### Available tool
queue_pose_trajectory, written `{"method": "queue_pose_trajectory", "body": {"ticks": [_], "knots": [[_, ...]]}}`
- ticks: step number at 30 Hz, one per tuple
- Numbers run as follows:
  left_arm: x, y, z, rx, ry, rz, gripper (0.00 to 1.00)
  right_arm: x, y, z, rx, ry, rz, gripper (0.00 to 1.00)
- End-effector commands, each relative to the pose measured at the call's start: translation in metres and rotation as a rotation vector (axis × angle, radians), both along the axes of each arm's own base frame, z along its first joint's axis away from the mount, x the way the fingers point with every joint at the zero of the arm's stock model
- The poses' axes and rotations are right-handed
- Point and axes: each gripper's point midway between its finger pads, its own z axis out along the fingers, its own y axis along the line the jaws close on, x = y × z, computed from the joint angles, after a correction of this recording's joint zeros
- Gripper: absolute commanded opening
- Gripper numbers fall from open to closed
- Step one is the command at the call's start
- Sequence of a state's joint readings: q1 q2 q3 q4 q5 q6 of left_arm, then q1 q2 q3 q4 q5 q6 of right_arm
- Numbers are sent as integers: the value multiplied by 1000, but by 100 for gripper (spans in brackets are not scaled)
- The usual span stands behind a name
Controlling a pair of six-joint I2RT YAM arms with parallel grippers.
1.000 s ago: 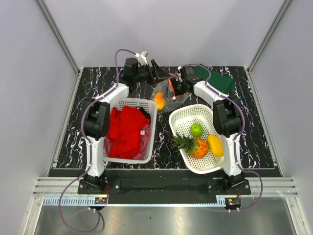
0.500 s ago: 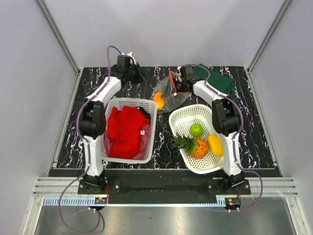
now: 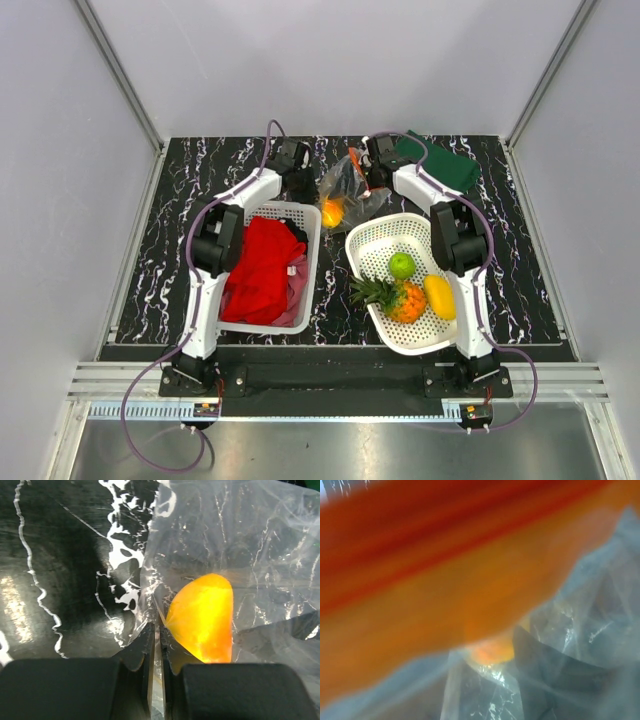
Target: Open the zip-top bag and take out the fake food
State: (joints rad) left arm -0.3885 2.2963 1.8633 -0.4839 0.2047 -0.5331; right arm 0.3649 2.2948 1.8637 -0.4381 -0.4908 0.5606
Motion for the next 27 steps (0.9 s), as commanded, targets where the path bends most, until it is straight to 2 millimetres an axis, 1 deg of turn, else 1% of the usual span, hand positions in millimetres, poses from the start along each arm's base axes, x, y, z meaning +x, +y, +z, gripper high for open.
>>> {"method": "queue_pose_trajectory", "body": {"ticks": [1,5,7,10,11,12,13,14,16,18,19,20,21,22,23,24,25,26,27], "knots": [[12,-9,11,-26,-51,-11,10,11,4,4,18,-17,-8,59],[12,-11,13,-39,-62,-19,9,10,-2,-15,-22,6,-24,59],[11,-15,14,-57,-58,-28,9,11,-2,-20,-25,13,-26,60],[9,-19,13,-76,-55,-36,9,14,1,-35,-30,39,-40,61],[10,-21,14,-87,-61,-39,9,17,3,-34,-26,36,-42,61],[8,-23,11,-89,-54,-45,9,18,5,-36,-22,40,-45,62],[7,-24,12,-97,-52,-50,9,18,7,-41,-16,50,-42,62],[8,-25,11,-97,-54,-53,9,19,12,-39,-1,52,-31,62],[8,-24,10,-89,-58,-52,8,20,14,-40,9,57,-32,61],[9,-21,17,-87,-74,-58,9,20,10,-40,-11,44,-38,57],[9,-19,21,-93,-79,-64,9,21,9,-34,-16,30,-35,43],[9,-17,33,-105,-97,-69,15,21,6,-33,-25,18,-37,39],[13,-9,42,-117,-113,-59,23,21,5,-29,-34,-1,-27,37],[11,-6,44,-136,-125,-62,33,23,3,-20,-44,-29,-32,28],[12,-2,68,-160,-172,-62,51,22,0,-20,-58,-34,-33,24],[15,9,76,-175,-194,-52,59,22,-3,-18,-68,-45,-33,21],[11,10,78,-202,-202,-71,64,22,-7,-14,-78,-56,-38,15],[13,19,88,-222,-223,-69,71,23,-10,-11,-78,-61,-40,11],[6,15,101,-278,-232,-120,72,22,-12,-10,-78,-62,-42,8]]}}
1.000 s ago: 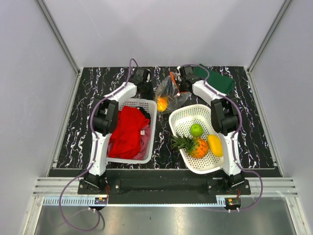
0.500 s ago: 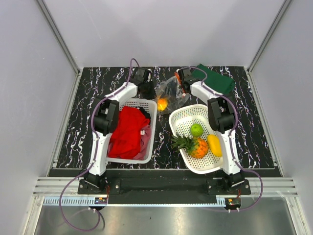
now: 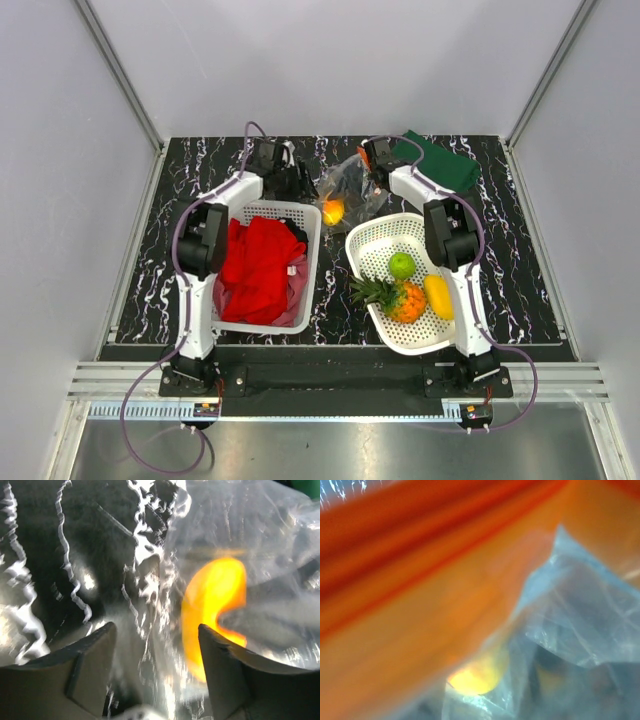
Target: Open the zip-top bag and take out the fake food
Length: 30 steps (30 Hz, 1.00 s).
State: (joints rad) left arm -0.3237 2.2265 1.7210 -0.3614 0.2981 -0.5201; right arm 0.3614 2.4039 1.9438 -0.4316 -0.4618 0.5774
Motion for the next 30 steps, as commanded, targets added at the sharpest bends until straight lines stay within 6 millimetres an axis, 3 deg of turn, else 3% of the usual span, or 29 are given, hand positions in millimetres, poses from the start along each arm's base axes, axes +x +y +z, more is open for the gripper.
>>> {"method": "queue_pose_trajectory", "body": {"ticks": [1,5,11,18,21,23,26,30], "knots": [[5,-8,104,-232,-232,-141,73,4,-16,25,-56,-85,-11,5],[-10,-25,123,-346,-298,-310,75,7,-17,36,-30,-94,-16,4],[-15,-46,112,-359,-324,-391,75,6,-8,58,34,-94,-6,1],[-1,-57,89,-341,-292,-359,72,4,-3,86,81,-113,6,1],[4,-57,86,-343,-284,-325,49,4,-6,98,73,-136,0,0],[7,-53,89,-324,-302,-311,28,4,-10,103,51,-153,-1,0],[12,-45,89,-284,-328,-279,10,4,-23,115,-14,-206,-26,0],[14,-41,93,-267,-344,-262,0,2,-35,125,-70,-258,-40,0]]}}
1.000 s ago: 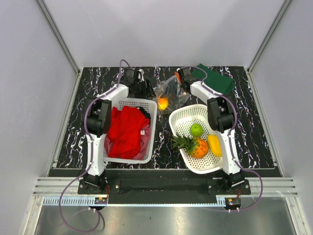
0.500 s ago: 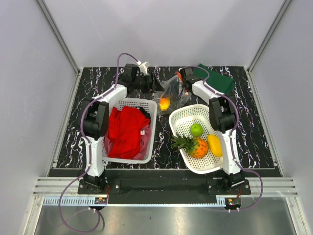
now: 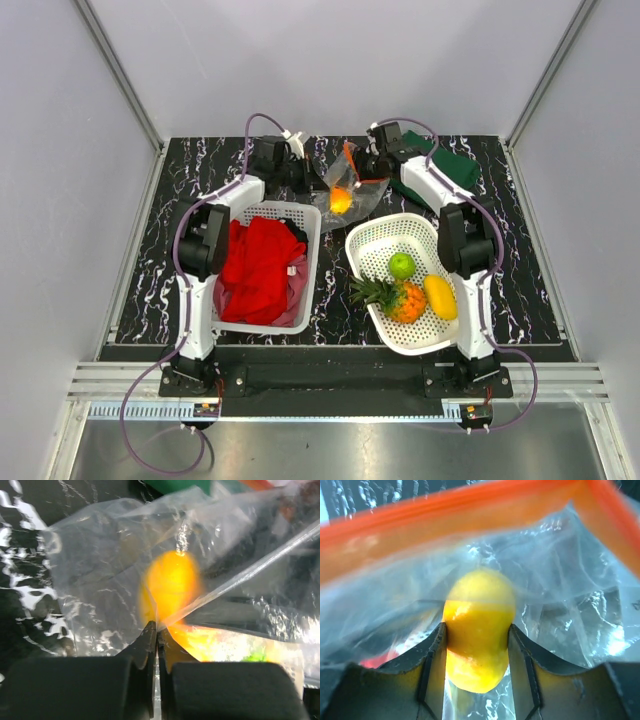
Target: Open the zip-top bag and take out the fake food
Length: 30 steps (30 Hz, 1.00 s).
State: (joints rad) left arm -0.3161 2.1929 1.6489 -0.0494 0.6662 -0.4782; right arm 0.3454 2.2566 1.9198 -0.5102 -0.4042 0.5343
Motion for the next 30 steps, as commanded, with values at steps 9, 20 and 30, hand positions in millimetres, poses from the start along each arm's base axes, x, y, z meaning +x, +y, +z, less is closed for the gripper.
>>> {"method": "queue_pose_trajectory", "body": {"ticks": [9,20,30], "knots": [[10,11,41,1,-165,47,0,8,-46,104,-162,-383,-68,0],[27,45,33,-36,-78,202,0,-13,-104,193,-320,-570,-254,0],[50,113,40,187,-73,406,0,-132,-157,123,-511,-223,-212,0]]}}
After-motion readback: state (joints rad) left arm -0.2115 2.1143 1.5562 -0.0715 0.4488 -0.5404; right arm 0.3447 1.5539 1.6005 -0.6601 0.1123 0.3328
